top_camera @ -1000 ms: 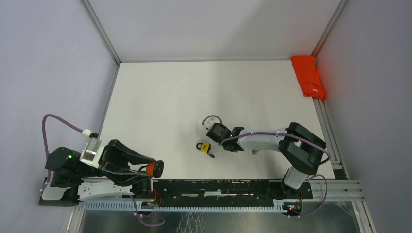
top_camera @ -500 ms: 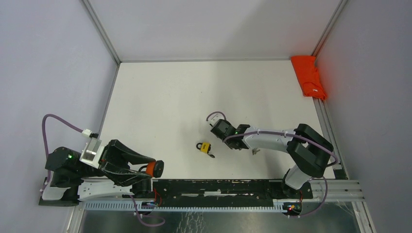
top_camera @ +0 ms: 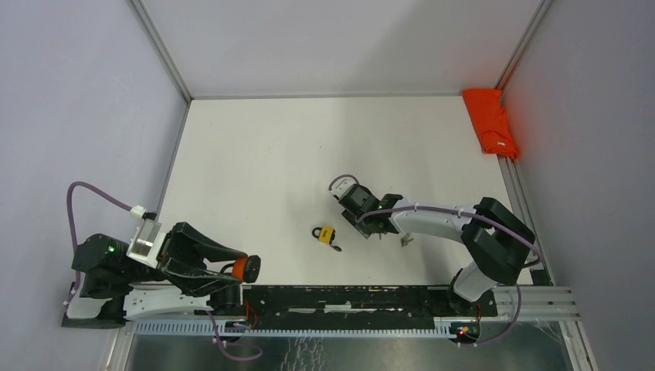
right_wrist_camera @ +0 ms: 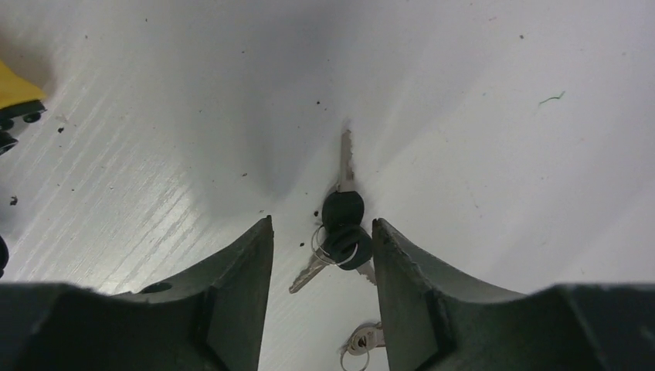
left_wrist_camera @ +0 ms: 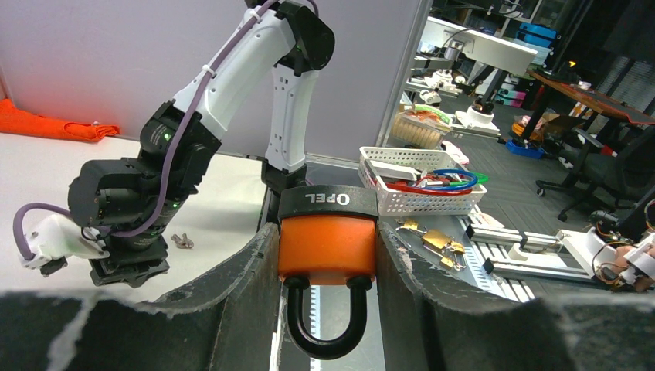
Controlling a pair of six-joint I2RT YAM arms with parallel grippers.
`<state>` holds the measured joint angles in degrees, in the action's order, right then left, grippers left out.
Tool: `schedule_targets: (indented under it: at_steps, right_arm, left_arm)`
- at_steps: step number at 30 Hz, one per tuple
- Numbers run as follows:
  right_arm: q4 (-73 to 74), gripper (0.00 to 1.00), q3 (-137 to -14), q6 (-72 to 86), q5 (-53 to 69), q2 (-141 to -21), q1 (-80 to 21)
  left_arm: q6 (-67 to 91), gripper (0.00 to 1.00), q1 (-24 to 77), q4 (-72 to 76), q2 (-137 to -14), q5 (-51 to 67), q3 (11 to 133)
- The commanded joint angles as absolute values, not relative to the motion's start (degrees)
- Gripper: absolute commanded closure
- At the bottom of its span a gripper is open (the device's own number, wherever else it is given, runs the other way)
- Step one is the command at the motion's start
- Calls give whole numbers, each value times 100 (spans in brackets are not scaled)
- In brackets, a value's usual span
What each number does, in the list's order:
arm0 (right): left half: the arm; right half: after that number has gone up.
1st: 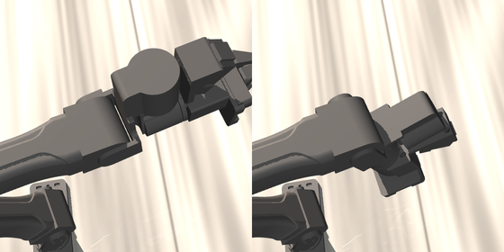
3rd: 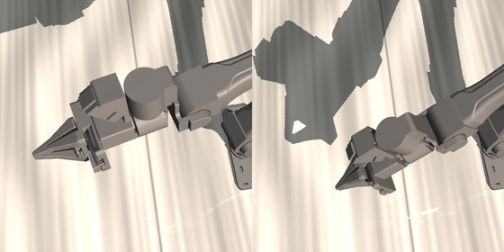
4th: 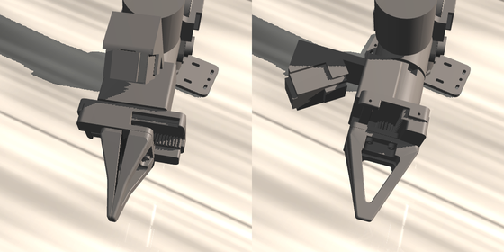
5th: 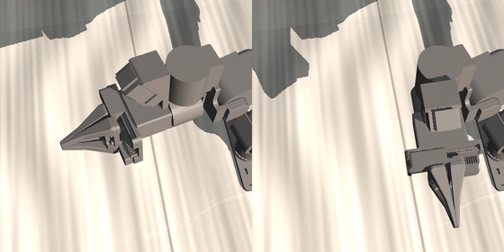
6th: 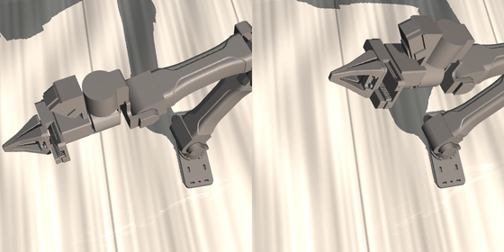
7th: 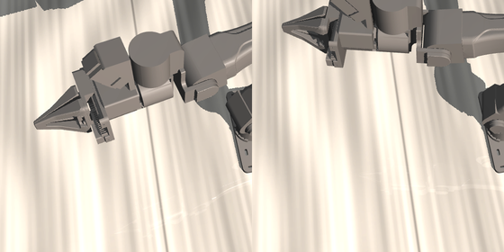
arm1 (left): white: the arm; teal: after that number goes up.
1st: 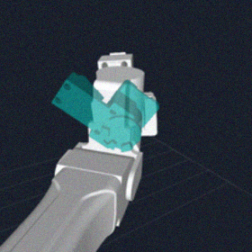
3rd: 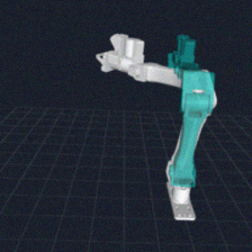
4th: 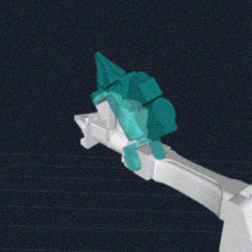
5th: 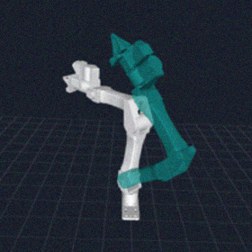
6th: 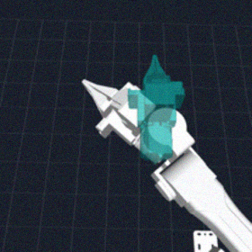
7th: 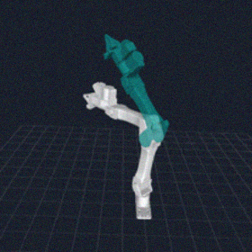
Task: Unlock with the key
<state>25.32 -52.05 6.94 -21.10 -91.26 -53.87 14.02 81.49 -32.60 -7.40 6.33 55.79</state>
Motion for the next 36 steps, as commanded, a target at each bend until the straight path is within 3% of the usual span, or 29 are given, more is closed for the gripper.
schedule_targets:
  at_steps: [1,11,25,36]
  right_arm:
    - [2352,48,-5156,572,-1926,-9308,-5267]
    - [2150,56,-4597,519,-1098,-9237,-4753]
    - [2102,80,-4201,672,-743,-9172,-4542]
    - [2422,82,-5116,611,-103,-8353,-4507]
  left_arm:
    - [1158,98,8183,-2804,-755,642,5660]
    - [1114,98,8183,-2799,-779,619,5686]
    - [1152,98,8182,-2786,-826,624,5695]
    - [1177,98,8182,-2786,-818,605,5705]
